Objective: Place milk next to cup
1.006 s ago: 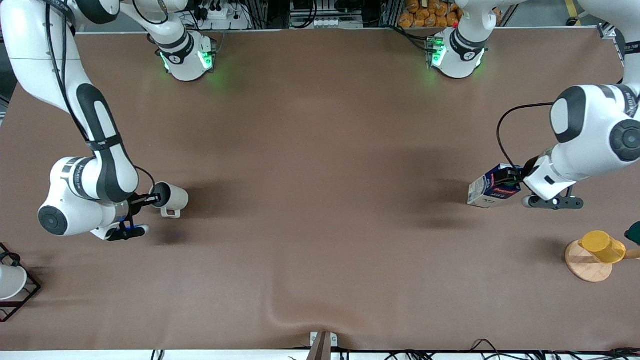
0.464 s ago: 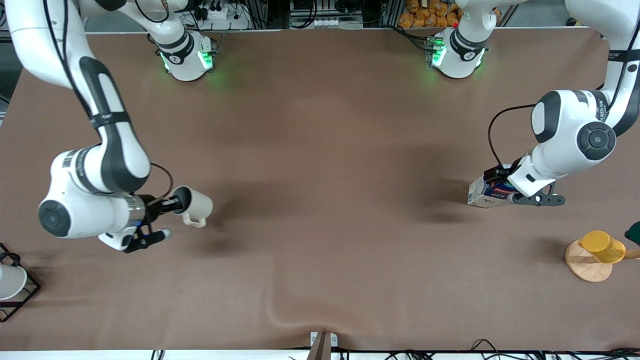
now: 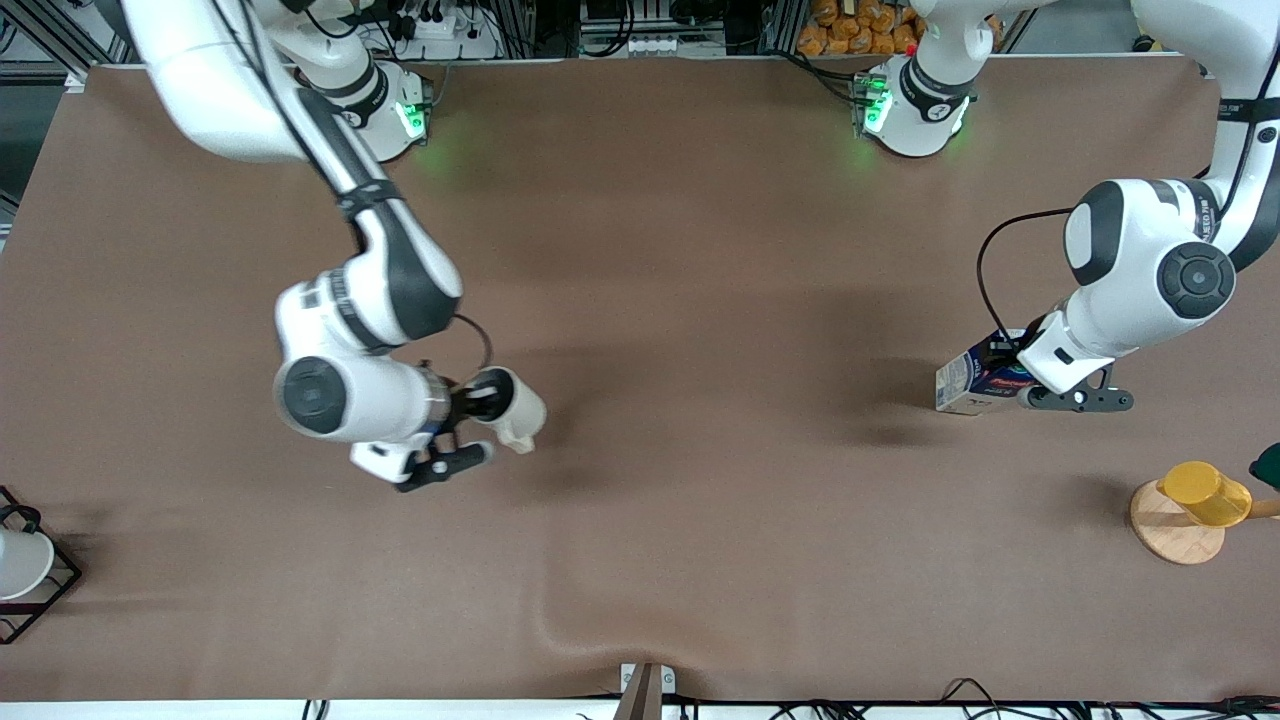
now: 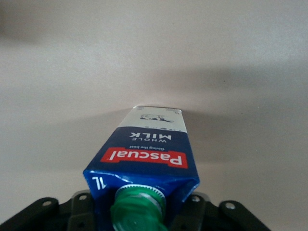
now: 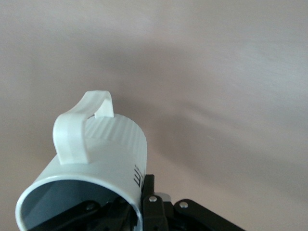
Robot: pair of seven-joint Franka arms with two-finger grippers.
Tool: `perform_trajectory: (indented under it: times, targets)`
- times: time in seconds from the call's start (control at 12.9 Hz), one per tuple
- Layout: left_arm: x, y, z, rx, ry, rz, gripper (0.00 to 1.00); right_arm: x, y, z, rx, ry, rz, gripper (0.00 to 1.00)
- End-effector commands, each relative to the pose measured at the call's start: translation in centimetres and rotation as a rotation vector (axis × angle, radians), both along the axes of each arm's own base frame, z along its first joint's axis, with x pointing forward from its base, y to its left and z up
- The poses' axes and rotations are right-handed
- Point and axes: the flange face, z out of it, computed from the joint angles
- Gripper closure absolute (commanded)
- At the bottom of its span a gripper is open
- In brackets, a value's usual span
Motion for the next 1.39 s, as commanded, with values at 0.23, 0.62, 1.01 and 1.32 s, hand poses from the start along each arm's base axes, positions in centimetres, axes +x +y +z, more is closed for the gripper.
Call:
perform_trajectory:
  times: [0.23, 0.62, 1.01, 1.32]
  targets:
    - [1.0, 1.4, 9.2, 0.044, 0.051, 0.033, 0.61, -1.4, 4.7, -5.3, -0.032, 0.021, 0.01, 1.0]
    - [0.9, 1.8, 10.5, 0.048, 0.063, 0.047, 0.56, -3.2, 7.6, -6.3, -0.069, 0.048, -0.044, 1.0]
    - [0.9, 1.4, 10.6, 0.048, 0.064, 0.044, 0.56, -3.6, 7.7, -6.7, -0.19, 0.027, -0.188, 1.0]
    - [0.2, 0.8, 11.2, 0.041, 0.09, 0.051, 0.57, -3.4, 7.4, -5.5, -0.196, 0.03, -0.228, 0.0]
